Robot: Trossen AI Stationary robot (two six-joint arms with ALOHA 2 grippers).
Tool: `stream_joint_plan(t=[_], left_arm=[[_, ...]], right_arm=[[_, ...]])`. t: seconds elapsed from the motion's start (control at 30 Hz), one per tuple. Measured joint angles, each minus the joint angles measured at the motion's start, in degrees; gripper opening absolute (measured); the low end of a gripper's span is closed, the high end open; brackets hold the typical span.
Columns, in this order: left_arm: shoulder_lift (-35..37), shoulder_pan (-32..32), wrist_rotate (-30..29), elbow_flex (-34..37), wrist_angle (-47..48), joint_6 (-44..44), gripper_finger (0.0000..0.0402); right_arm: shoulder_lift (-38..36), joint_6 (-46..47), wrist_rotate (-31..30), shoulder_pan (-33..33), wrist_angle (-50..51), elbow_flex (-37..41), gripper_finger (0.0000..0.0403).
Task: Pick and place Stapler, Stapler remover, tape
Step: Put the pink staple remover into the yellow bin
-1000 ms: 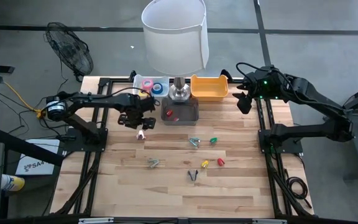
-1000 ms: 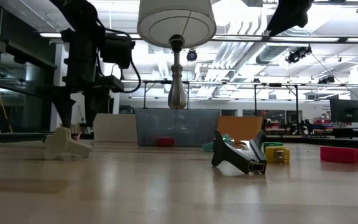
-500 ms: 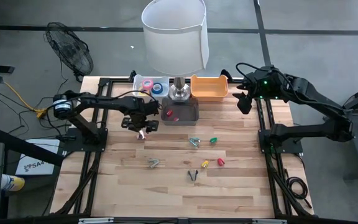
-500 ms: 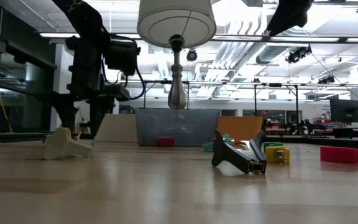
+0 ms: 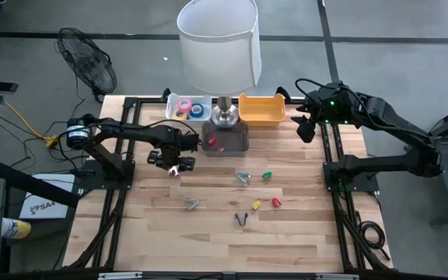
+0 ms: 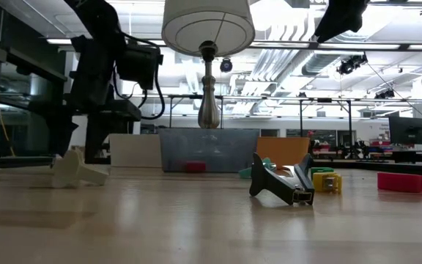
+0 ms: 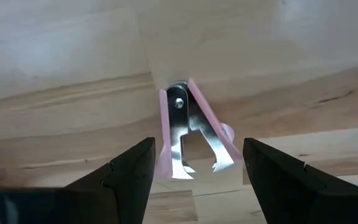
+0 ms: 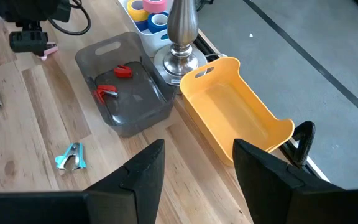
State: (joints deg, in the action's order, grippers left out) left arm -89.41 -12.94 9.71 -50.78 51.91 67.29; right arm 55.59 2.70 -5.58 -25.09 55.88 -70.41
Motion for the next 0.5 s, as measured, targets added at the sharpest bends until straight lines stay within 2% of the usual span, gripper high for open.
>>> stream_joint_plan(t=[0.2, 0.5], left_arm=[[0.0, 0.3, -0.1, 0.1, -0.1, 0.0, 0.0239], [0.0, 0.3, 3.7, 5.1, -7.6, 0.6, 0.0239]], right_arm=[[0.0, 0.2, 0.0, 0.0, 0.0, 0.0, 0.0181], [0.0, 1.1, 0.0, 0.0, 0.0, 0.0, 0.0181]])
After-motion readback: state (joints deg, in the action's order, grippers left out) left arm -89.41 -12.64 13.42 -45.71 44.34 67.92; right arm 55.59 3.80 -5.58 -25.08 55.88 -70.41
